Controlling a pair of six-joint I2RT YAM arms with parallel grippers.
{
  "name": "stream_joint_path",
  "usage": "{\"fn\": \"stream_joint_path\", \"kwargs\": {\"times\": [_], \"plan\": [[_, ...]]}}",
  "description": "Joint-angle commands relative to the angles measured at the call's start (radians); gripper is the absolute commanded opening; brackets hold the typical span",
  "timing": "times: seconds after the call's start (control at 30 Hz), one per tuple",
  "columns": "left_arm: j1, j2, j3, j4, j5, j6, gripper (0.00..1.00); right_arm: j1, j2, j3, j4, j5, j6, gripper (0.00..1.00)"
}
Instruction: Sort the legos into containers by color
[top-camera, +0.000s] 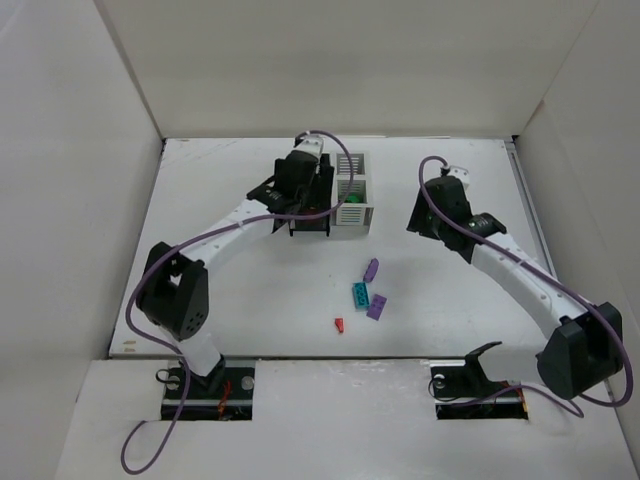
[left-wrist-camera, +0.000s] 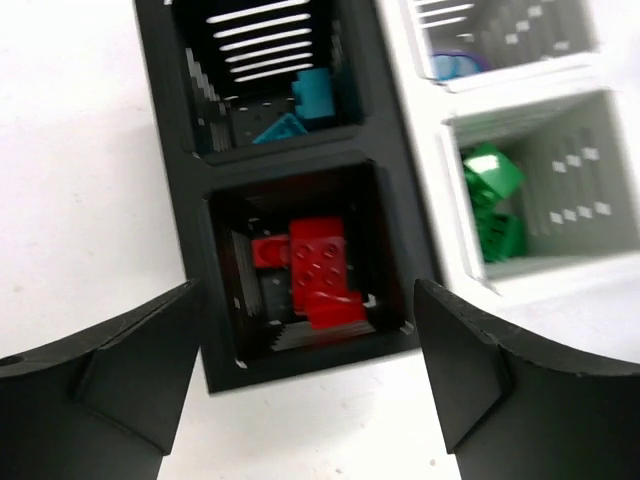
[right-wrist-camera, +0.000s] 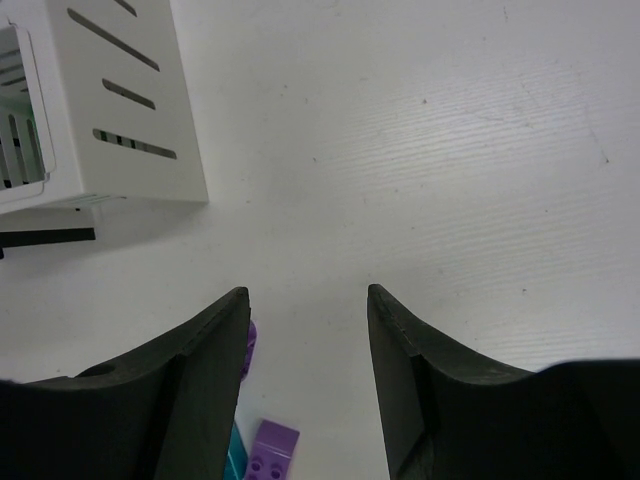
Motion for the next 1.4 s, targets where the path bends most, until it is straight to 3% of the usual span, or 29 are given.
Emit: {"fn": "stream_joint_path", "kwargs": {"times": [0.0, 0.1, 0.3, 0.47, 0.6, 1.13, 1.3, 1.37], "plan": [[-0.032, -0.156, -0.011, -0.033, 0.053, -0.072, 0.81, -0.005, -0.042, -0.004, 0.020, -0.011, 0.002, 0.56], [-0.071, -0.218, -0.112, -0.073, 0.130, -0.166, 0.81, -0.005, -0.051, -0.017, 0.006, -0.011, 0.040, 0.56], [-0.282, -0.284, -0.326, -0.106, 0.161, -0.337, 0.81, -0.005, -0.072, -0.053, -0.032, 0.000, 0.077, 0.57], [-0.500, -0.229, -0.356, -0.167, 0.116, -0.491, 0.77, -0.005, -0.124, -0.078, -0.057, 0.000, 0.086, 0.57], [-0.575, -0.189, -0.367, -0.176, 0.104, -0.557, 0.72, -0.005, -0.177, -0.127, -0.057, -0.018, 0.086, 0.57], [-0.640, -0.089, -0.445, -0.178, 0.072, -0.717, 0.53, -0.005, -0.229, -0.176, -0.039, -0.038, 0.068, 0.57], [-0.649, -0.021, -0.394, -0.239, 0.003, -0.762, 0.37, -0.005, -0.220, -0.176, -0.039, -0.038, 0.059, 0.57], [-0.649, -0.001, -0.373, -0.267, -0.011, -0.773, 0.35, -0.005, -0.220, -0.176, -0.039, -0.038, 0.049, 0.57]]}}
